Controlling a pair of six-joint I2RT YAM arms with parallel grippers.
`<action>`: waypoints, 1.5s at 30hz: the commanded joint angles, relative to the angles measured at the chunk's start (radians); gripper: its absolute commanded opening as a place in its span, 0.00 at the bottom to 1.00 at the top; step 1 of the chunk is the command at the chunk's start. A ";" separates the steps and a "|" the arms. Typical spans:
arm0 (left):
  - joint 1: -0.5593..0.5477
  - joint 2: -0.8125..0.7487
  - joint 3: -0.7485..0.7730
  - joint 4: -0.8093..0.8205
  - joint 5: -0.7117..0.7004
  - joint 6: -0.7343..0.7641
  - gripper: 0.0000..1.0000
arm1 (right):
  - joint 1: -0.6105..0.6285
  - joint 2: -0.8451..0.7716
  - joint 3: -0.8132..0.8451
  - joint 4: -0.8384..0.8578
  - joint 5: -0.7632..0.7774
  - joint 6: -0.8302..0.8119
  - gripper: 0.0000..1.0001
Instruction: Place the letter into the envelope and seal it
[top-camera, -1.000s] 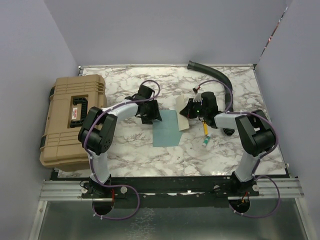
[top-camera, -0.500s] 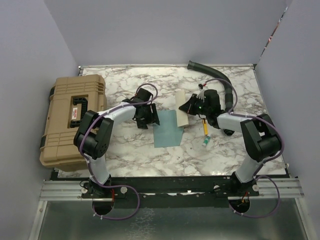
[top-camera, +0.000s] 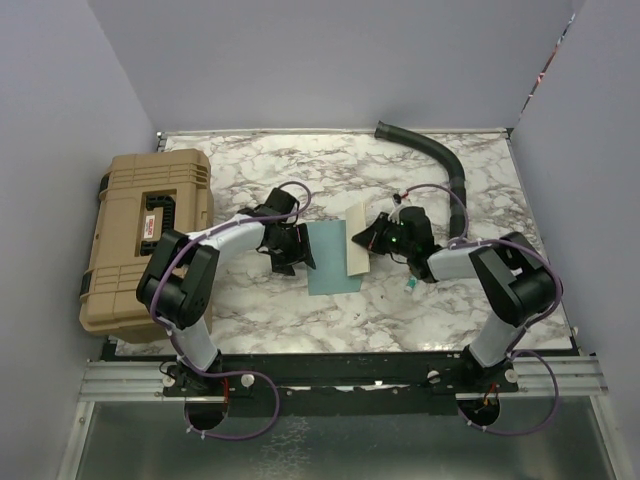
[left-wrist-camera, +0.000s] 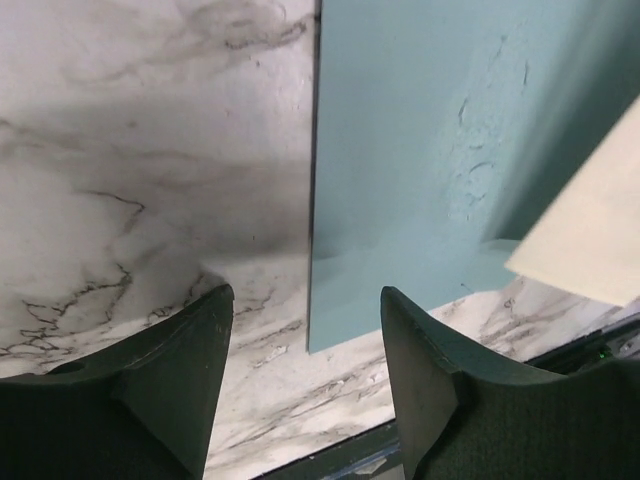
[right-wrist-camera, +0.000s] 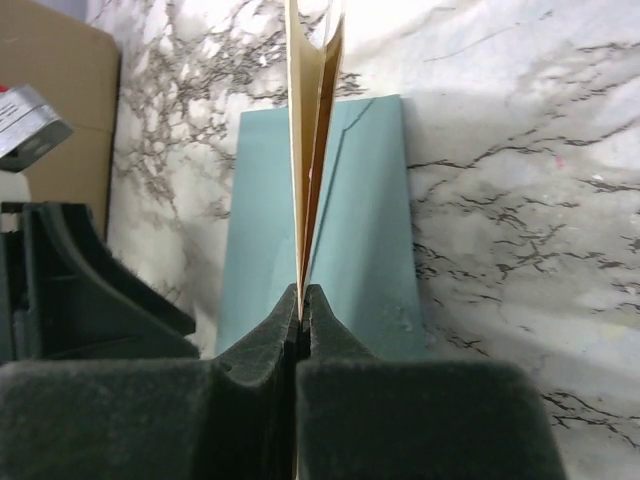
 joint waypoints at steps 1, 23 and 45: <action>0.000 -0.015 -0.055 -0.040 0.066 -0.009 0.63 | 0.030 0.042 -0.036 0.137 0.103 -0.024 0.01; 0.000 -0.035 -0.126 0.147 0.102 -0.154 0.47 | 0.071 0.134 -0.041 0.114 0.147 0.158 0.01; 0.006 -0.029 -0.157 0.226 0.054 -0.266 0.39 | 0.064 0.096 -0.007 -0.181 0.174 0.447 0.00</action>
